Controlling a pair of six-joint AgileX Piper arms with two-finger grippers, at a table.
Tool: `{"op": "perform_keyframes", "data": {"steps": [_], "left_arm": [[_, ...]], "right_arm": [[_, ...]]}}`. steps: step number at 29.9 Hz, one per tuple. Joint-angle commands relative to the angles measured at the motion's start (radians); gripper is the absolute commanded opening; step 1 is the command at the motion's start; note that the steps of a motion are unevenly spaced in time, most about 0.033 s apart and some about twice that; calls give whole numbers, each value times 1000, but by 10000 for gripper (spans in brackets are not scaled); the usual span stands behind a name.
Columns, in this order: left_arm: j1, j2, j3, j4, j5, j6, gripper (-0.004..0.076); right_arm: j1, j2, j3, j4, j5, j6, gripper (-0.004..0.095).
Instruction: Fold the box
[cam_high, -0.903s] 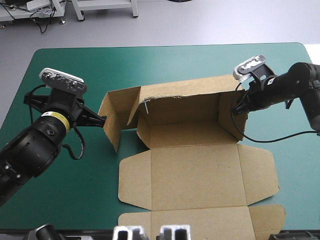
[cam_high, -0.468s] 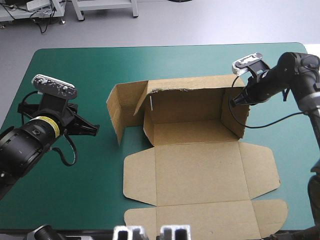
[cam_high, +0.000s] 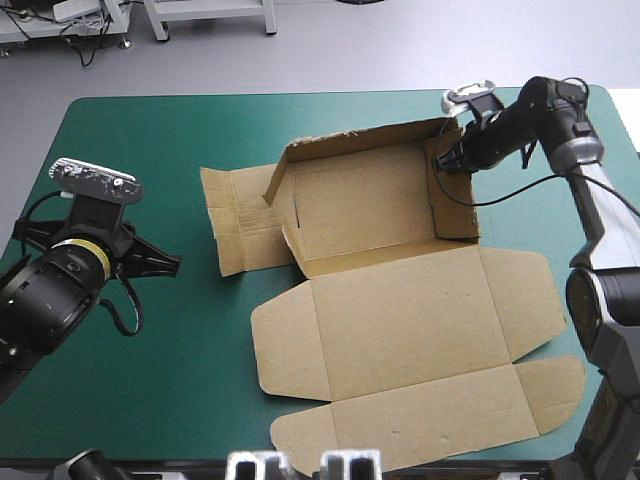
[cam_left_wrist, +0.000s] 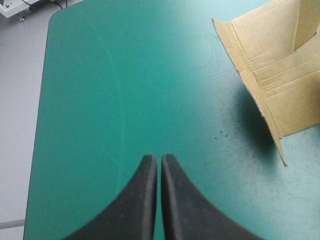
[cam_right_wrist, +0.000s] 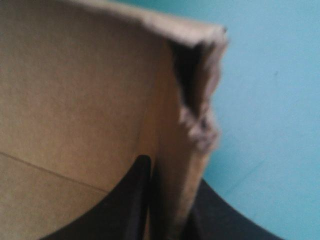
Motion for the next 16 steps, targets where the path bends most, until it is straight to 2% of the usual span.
{"op": "perform_keyframes", "data": {"steps": [1, 4, 6, 16], "left_arm": [[-1, -13, -12, 53, -31, -14, 14], [-1, -13, -6, 14, -66, -14, 14], [-1, -13, -4, 9, -78, -14, 14], [-1, -13, 55, 73, -97, -49, 14]], "right_arm": [[4, -27, -36, 61, 115, -7, 439], [4, -32, -78, 59, 115, 46, 671], [4, -38, -105, 41, 115, 86, 726], [4, -121, -150, -41, 115, 86, 726]]}}
